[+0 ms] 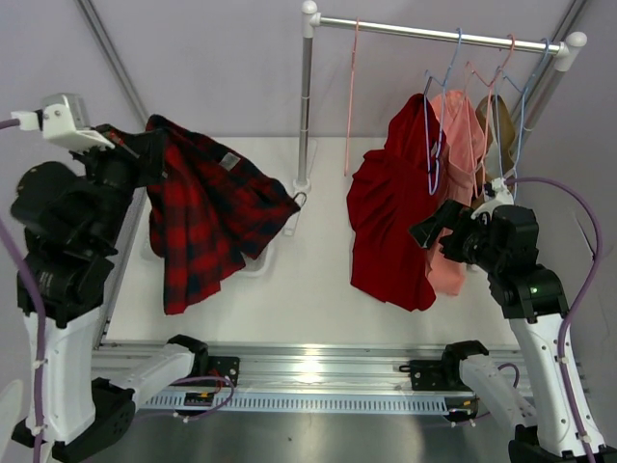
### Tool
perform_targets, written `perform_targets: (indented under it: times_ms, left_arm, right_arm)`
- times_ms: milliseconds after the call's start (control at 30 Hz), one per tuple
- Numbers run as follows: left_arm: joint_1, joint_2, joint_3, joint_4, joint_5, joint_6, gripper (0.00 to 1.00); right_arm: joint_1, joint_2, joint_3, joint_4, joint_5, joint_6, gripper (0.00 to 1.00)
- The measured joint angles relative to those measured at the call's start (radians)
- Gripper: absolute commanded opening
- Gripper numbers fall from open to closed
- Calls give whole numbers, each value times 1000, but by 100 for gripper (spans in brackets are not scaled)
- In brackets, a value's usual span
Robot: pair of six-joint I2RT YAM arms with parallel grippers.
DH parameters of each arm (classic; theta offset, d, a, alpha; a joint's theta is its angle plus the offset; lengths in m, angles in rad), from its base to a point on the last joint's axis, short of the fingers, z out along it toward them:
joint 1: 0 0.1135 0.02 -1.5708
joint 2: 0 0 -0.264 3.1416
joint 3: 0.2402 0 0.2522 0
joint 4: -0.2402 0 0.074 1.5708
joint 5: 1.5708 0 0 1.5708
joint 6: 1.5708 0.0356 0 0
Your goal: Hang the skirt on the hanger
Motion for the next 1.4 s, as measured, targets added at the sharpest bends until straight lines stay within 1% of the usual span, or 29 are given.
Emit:
perform_targets:
  times_ms: [67,267,400,467,533,633,767,967,1167,1400]
  left_arm:
    - [0,7,53,34,94,9,0]
    - [-1,46,177,207,364,6,0]
    - [-8,83,237,282,510,-18,0]
    - [-43,97,238,322,560,-35,0]
    - [-107,109,237,339,583,-38,0]
    - [-213,134,237,342,588,-26,0]
    - [-345,165,234,338,541,13,0]
    - [-480,183,129,337,440,72,0]
    - [-527,189,21,348,375,97,0]
    - [-560,189,-80,401,326,96,0]
  right_arm:
    - [0,0,4,6,-12,-3,100]
    - [0,12,5,42,-84,-6,99]
    - [0,24,5,87,-155,6,99]
    - [0,27,5,109,-190,17,99]
    - [0,28,5,129,-220,36,99]
    - [0,29,8,155,-257,75,99]
    - [0,38,18,195,-300,139,99]
    - [0,26,18,223,-333,255,99]
    - [0,-23,18,211,-340,301,99]
    - [0,-88,-13,159,-341,289,99]
